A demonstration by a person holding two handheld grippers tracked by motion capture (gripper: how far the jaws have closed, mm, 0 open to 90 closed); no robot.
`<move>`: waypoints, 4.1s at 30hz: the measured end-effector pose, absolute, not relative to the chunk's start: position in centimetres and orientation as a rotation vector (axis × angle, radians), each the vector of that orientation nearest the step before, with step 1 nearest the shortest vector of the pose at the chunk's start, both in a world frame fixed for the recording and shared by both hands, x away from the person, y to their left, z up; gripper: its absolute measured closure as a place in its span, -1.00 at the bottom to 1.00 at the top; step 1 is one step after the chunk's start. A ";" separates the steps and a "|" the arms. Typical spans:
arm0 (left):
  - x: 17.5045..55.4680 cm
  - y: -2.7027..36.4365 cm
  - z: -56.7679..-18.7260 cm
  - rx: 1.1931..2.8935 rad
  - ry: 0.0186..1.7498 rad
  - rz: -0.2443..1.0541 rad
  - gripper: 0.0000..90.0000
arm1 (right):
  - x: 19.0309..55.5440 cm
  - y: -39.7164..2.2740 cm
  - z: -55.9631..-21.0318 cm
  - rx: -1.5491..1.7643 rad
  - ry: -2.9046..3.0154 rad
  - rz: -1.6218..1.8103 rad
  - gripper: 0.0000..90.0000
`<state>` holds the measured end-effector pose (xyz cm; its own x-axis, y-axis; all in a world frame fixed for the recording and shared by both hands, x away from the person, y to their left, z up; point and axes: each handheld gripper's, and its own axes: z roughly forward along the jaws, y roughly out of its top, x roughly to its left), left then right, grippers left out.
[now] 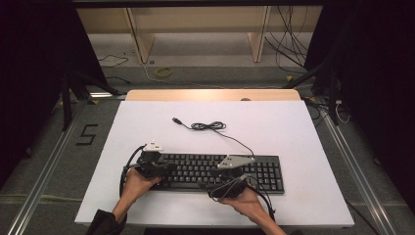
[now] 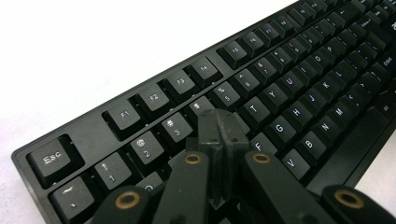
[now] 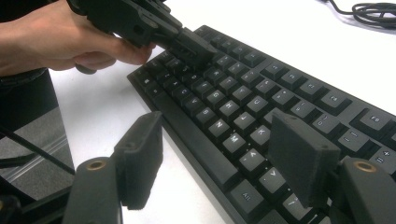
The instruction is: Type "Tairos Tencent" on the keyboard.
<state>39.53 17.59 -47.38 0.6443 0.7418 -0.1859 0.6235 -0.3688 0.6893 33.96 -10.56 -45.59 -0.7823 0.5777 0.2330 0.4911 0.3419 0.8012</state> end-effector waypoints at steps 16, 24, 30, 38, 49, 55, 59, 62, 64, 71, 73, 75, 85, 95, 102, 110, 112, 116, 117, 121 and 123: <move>39.1 17.7 -46.4 2.021 1.066 0.208 0.83 | 34.0 -10.5 -45.5 1.003 2.486 1.441 -0.18; 38.6 18.2 -45.9 1.964 1.067 0.181 0.45 | 34.2 -10.4 -45.5 1.007 2.475 1.423 0.01; 38.3 18.5 -45.7 1.940 1.070 0.176 0.24 | 34.6 -10.3 -45.6 1.027 2.466 1.402 0.20; 37.4 18.9 -45.4 1.897 1.071 0.178 0.08 | 34.8 -9.6 -45.8 1.010 2.477 1.378 0.51; 36.5 18.9 -45.4 1.880 1.069 0.177 -0.03 | 35.3 -8.5 -46.0 0.992 2.498 1.366 0.84; 36.2 18.9 -45.4 1.879 1.058 0.180 -0.09 | 35.5 -7.9 -46.3 0.987 2.514 1.346 0.94; 35.8 18.9 -45.5 1.865 1.048 0.191 -0.13 | 35.6 -7.6 -46.4 0.975 2.526 1.338 0.97; 35.5 19.0 -45.4 1.859 1.039 0.190 -0.15 | 35.7 -7.5 -46.5 0.975 2.530 1.329 0.99; 35.4 19.0 -45.4 1.854 1.037 0.192 -0.16 | 35.8 -7.4 -46.6 0.977 2.532 1.322 1.00; 35.0 19.2 -45.5 1.844 1.029 0.187 -0.17 | 35.9 -7.0 -46.9 0.977 2.545 1.294 1.00; 34.9 19.2 -45.5 1.845 1.025 0.190 -0.17 | 35.9 -6.9 -47.0 0.979 2.545 1.290 1.00; 34.9 19.3 -45.5 1.846 1.025 0.191 -0.18 | 36.0 -6.7 -47.1 0.976 2.552 1.282 1.00; 34.5 19.4 -45.7 1.841 1.014 0.187 -0.20 | 36.1 -6.2 -47.5 0.975 2.564 1.256 1.00; 34.2 19.5 -45.8 1.835 1.008 0.189 -0.24 | 36.3 -6.0 -47.9 0.971 2.568 1.239 1.00; 33.9 19.5 -45.8 1.835 0.999 0.191 -0.28 | 36.4 -5.9 -48.0 0.978 2.572 1.233 1.00; 33.8 19.6 -45.8 1.824 0.998 0.191 -0.28 | 36.4 -5.9 -48.1 0.977 2.579 1.226 1.00; 33.8 19.6 -45.8 1.823 0.997 0.191 -0.28 | 36.4 -5.9 -48.1 0.982 2.579 1.226 1.00; 33.8 19.5 -45.8 1.824 0.996 0.192 -0.28 | 36.4 -5.9 -48.2 0.979 2.579 1.226 1.00; 33.8 19.5 -45.8 1.825 0.995 0.192 -0.28 | 36.4 -5.9 -48.2 0.977 2.579 1.225 1.00; 33.8 19.6 -45.8 1.826 0.995 0.191 -0.28 | 36.3 -5.8 -48.4 0.975 2.584 1.207 1.00; 33.8 19.6 -45.9 1.826 0.996 0.190 -0.28 | 36.3 -5.8 -48.4 0.968 2.584 1.204 1.00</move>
<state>33.80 19.58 -45.87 0.6476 0.7024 -0.2954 0.5440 -0.1548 0.8247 36.32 -5.75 -48.37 -0.7856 0.6019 0.1435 0.4970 0.4757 0.7257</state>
